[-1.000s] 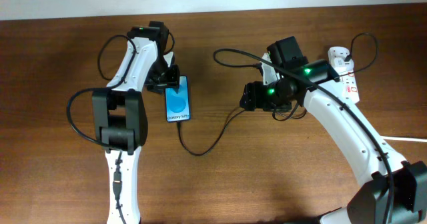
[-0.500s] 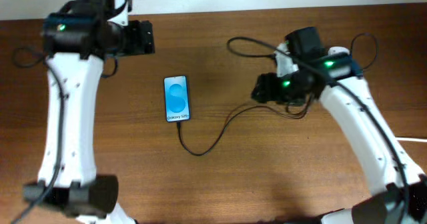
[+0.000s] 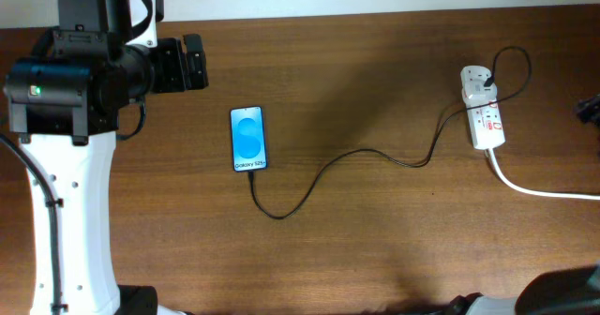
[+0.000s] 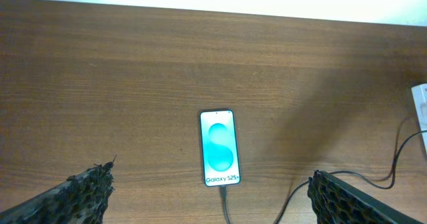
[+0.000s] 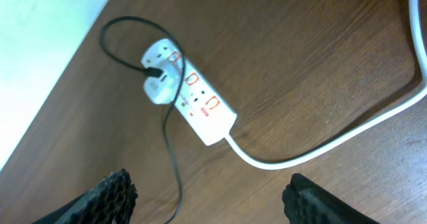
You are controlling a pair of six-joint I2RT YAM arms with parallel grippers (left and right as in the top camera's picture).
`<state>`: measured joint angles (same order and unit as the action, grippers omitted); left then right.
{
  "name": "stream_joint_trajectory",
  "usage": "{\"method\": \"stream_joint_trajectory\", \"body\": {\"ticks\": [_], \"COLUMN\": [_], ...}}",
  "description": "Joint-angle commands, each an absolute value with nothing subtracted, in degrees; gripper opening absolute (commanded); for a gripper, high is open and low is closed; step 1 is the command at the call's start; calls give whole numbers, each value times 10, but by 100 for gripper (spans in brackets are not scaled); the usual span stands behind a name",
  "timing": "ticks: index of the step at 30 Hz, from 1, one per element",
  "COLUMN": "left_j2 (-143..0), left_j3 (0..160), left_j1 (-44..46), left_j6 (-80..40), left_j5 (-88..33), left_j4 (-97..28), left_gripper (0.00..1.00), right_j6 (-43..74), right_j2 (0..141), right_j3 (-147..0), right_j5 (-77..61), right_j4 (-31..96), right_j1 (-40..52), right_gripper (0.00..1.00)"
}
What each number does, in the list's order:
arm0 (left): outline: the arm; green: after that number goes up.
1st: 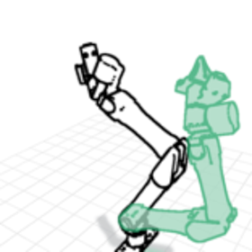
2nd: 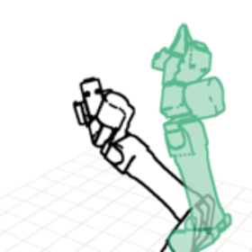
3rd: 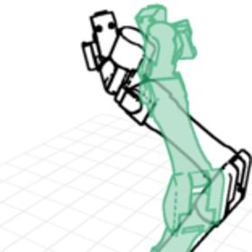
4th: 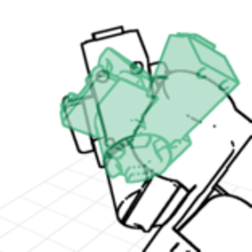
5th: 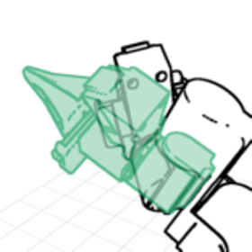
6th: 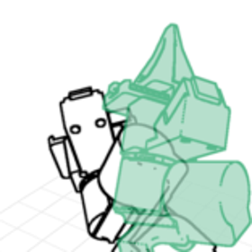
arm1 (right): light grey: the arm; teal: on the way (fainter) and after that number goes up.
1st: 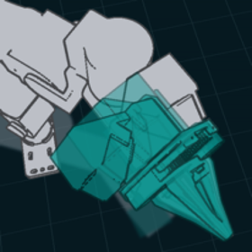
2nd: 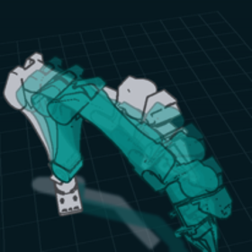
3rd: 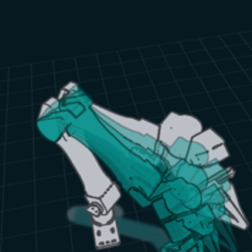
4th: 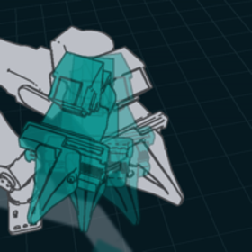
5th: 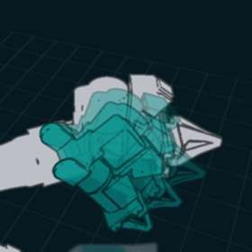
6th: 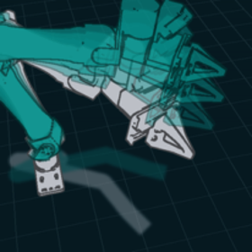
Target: Plug charger to phone and switch on socket
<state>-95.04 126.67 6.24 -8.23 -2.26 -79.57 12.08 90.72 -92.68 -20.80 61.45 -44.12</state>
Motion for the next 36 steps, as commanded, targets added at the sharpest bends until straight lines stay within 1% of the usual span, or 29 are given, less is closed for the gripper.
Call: {"method": "stream_joint_trajectory", "body": {"ticks": [1,5,8,13,20,27,31,36], "left_j2": [-946,-946,-946,-946,-946,-946,-946,-946], "left_j3": [1273,1273,1273,1273,1273,1273,1273,1273], "left_j1": [58,58,58,58,58,58,58,58], "left_j6": [-83,-83,-83,-83,-83,-83,-83,-83], "left_j5": [-17,-17,-17,-17,-17,-17,-17,-17], "left_j4": [-794,-794,-794,-794,-794,-794,-794,-794], "left_gripper": [99,99,99,99,99,99,100,99], "right_j6": [126,124,122,112,111,112,114,114], "right_j2": [973,1083,1152,1217,1267,1270,1271,1271], "right_j3": [-936,-936,-936,-935,-934,-933,-933,-932], "right_j5": [-197,-204,-224,-202,-164,-126,-113,-126], "right_j4": [565,496,433,421,382,345,345,381], "right_j1": [-447,-445,-416,-357,-311,-280,-263,-262], "right_gripper": [76,76,77,77,77,77,77,77]}}
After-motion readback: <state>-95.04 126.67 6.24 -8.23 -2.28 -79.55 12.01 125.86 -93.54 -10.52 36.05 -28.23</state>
